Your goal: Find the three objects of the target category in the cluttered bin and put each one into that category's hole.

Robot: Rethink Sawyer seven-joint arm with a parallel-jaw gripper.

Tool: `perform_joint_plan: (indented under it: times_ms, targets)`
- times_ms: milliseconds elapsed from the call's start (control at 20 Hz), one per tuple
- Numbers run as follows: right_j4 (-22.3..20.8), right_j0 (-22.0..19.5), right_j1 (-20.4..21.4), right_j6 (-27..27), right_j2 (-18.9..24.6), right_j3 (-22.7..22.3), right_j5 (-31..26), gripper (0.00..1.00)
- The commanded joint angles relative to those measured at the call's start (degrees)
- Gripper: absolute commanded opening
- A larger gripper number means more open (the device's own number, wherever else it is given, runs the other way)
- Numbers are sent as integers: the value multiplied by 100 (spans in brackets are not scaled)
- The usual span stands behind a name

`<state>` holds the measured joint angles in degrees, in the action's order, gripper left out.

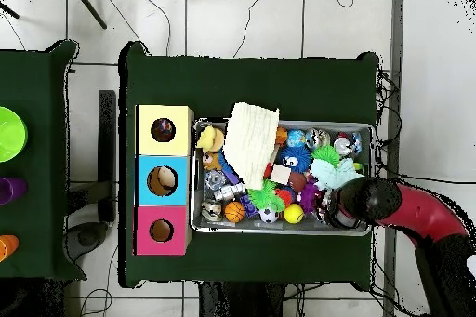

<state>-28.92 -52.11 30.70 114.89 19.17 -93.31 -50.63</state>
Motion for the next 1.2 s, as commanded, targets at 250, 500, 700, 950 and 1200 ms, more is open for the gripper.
perform_joint_plan:
  times_ms: [250, 500, 700, 950, 1200]
  targets:
    - [475, 57, 468, 2, 9, -179, -195, 100]
    - [546, 42, 511, -2, -40, -302, -83, 100]
    - [590, 63, 508, 26, -77, -329, -45, 100]
    - [527, 48, 478, -62, -82, -350, 122, 100]
    - [95, -37, 313, -254, -59, -522, 939, 100]
